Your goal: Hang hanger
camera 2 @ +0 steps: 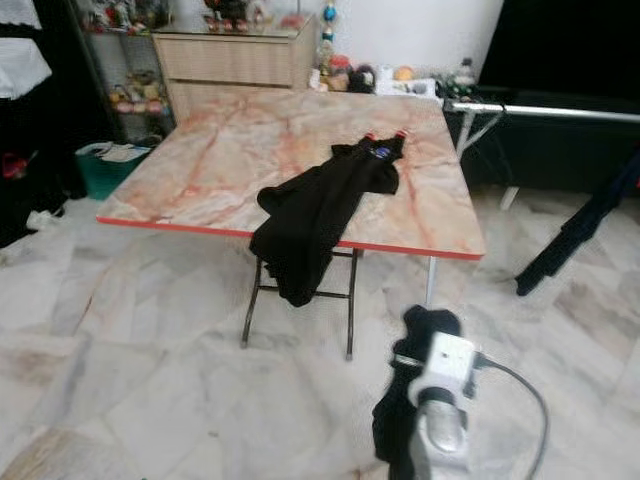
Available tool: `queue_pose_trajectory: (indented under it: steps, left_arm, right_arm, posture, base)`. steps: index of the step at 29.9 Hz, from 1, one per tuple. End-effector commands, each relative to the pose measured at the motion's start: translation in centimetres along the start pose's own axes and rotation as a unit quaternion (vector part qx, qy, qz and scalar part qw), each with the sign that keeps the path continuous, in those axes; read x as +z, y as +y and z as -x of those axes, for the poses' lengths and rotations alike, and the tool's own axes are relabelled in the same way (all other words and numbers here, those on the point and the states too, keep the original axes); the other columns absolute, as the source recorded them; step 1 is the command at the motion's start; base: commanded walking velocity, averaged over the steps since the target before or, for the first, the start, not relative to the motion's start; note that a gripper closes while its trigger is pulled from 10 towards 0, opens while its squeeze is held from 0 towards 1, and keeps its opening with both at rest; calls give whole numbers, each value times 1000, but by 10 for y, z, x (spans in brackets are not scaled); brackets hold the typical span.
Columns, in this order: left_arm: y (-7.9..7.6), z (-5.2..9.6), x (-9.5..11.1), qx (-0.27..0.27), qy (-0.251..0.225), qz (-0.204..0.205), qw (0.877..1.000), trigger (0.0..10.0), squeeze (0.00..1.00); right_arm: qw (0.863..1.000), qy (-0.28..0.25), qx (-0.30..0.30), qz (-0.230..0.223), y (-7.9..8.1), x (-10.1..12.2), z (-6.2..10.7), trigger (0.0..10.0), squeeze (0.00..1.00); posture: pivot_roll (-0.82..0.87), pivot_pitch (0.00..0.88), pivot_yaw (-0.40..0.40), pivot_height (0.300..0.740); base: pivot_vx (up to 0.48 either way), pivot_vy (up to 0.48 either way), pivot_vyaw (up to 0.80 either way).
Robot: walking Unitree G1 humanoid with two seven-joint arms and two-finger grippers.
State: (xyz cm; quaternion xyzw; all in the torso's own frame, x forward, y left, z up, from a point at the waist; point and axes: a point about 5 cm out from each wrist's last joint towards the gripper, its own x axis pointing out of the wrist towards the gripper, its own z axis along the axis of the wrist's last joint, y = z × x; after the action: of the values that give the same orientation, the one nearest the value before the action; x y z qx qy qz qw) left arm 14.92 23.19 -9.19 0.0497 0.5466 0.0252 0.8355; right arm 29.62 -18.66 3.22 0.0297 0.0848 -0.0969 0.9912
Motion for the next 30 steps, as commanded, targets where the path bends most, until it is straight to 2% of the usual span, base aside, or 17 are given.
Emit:
queue_pose_trajectory:
  steps: [1, 3, 4, 5, 6, 7, 10, 11, 12, 14, 16, 19, 20, 22, 24, 30]
  left_arm:
    - [-5, -1, -1, -7, 4, -3, 1000, 10000, 0]
    - [-5, -1, -1, -7, 4, -3, 1000, 10000, 0]
    - [-6, -1, 0, -8, 3, -3, 1000, 10000, 0]
    - [-6, -1, 0, -8, 3, -3, 1000, 10000, 0]
    - [-6, -1, 0, -9, 3, -4, 1000, 10000, 0]
    - [-6, -1, 0, -9, 3, -4, 1000, 10000, 0]
    - [-7, -1, 1, -11, 2, -4, 1000, 10000, 0]
    - [-7, -1, 1, -11, 2, -4, 1000, 10000, 0]
    - [-8, -1, 1, -12, 1, -2, 1000, 10000, 0]
    - [-8, -1, 1, -12, 1, -2, 1000, 10000, 0]
    - [-9, -1, 2, -13, 0, 2, 1000, 10000, 0]
    - [-9, -1, 2, -13, 1, 2, 1000, 10000, 0]
    - [-10, -1, 2, -13, 1, 3, 1000, 10000, 0]
    - [-10, -1, 2, -14, 1, 3, 1000, 10000, 0]
    - [-10, -1, 2, -14, 1, 4, 1000, 10000, 0]
    - [-10, -1, 2, -14, 2, 2, 1000, 10000, 0]
  right_arm:
    - [998, -59, 10, 29, -1, 26, -7, 10000, 0]
    - [997, -68, 14, 33, 0, 30, -8, 10000, 0]
    - [994, -99, 30, 43, 7, 46, -11, 10000, 0]
    - [994, -99, 30, 43, 7, 46, -11, 10000, 0]
    - [987, -142, 57, 57, 19, 71, -16, 10000, 0]
    - [987, -142, 57, 57, 19, 71, -16, 10000, 0]
    - [967, -233, 93, 36, 42, 139, -26, 10000, 0]
    - [967, -233, 93, 36, 42, 139, -26, 10000, 0]
    - [959, -262, 108, 32, 50, 163, -29, 10000, 0]
    - [953, -275, 123, 37, 57, 179, -31, 10000, 0]
    - [944, -291, 147, 53, 68, 205, -36, 10000, 0]
    - [939, -305, 148, 54, 72, 222, -39, 10000, 0]
    - [940, -299, 147, 79, 76, 231, -43, 10000, 0]
    - [946, -285, 130, 86, 77, 241, -50, 10000, 0]
    - [950, -275, 121, 85, 76, 244, -53, 10000, 0]
    - [950, -270, 129, 94, 85, 254, -56, 10000, 0]
  posture:
    - [152, 0, 13, 740]
    - [146, 0, 13, 740]
    - [144, 0, 14, 740]
    - [144, 0, 14, 740]
    - [144, 0, 14, 740]
    - [144, 0, 14, 740]
    - [134, 0, 8, 740]
    - [134, 0, 8, 740]
    - [131, 0, 4, 740]
    - [131, 0, 3, 740]
    - [129, 0, 0, 740]
    - [123, 0, -1, 740]
    - [124, 0, -1, 740]
    - [125, 0, -3, 740]
    - [128, 0, -3, 740]
    - [122, 0, 1, 740]
  base:
    - [289, 0, 0]
    - [289, 0, 0]
    - [289, 0, 0]
    - [289, 0, 0]
    - [289, 0, 0]
    - [289, 0, 0]
    - [289, 0, 0]
    - [289, 0, 0]
    - [285, 0, 0]
    - [285, 0, 0]
    - [285, 0, 0]
    - [285, 0, 0]
    - [285, 0, 0]
    - [283, 0, 0]
    - [281, 0, 0]
    - [285, 0, 0]
